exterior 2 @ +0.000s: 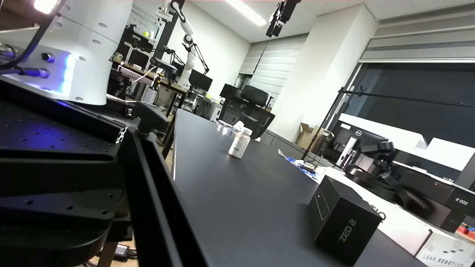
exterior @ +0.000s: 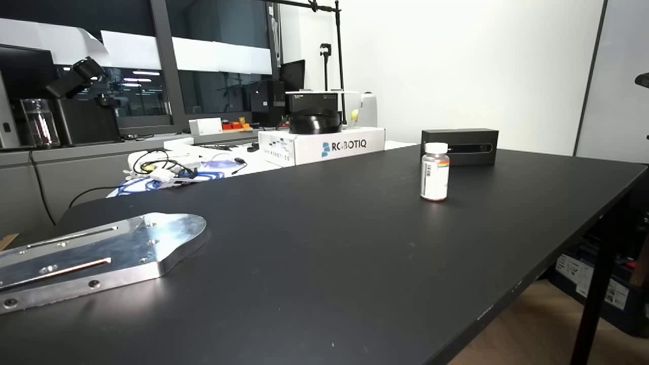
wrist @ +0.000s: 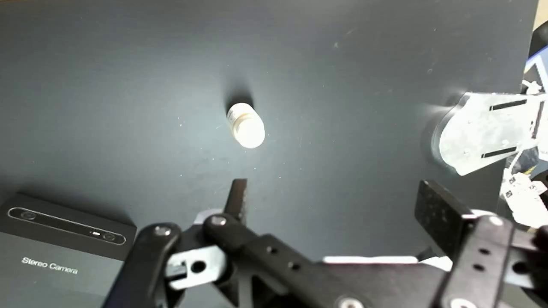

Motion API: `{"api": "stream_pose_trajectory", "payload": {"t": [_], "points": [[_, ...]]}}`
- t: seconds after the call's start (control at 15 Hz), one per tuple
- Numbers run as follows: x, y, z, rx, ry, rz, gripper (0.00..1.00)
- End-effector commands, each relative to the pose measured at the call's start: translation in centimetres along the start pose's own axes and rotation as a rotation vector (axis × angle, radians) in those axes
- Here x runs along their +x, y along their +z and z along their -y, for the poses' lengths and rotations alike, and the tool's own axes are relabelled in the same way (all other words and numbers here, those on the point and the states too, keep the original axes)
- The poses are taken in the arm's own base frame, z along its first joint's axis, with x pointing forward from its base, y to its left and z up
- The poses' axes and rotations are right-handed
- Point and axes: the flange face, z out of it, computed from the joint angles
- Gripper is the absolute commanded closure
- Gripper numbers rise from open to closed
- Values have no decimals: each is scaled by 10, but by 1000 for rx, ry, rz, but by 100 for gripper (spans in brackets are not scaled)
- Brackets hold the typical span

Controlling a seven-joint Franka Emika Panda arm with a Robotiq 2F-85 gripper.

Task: Move the white bottle to the left and place it on top of the silver object

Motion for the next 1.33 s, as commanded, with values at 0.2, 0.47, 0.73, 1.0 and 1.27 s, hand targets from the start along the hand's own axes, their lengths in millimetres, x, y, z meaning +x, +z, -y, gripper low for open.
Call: {"api": "stream_pose_trajectory", "payload": {"t": [0.2,0.47,0.73,1.0,1.27], "points": [[46,76,5,-105,-15,-31,0],[70,143,7,-153,-41,-10,0],[77,193,-2,-180,-28,51,0],[75,221,-23,-207,-2,95,0],[70,242,-34,-203,13,104,0]]}}
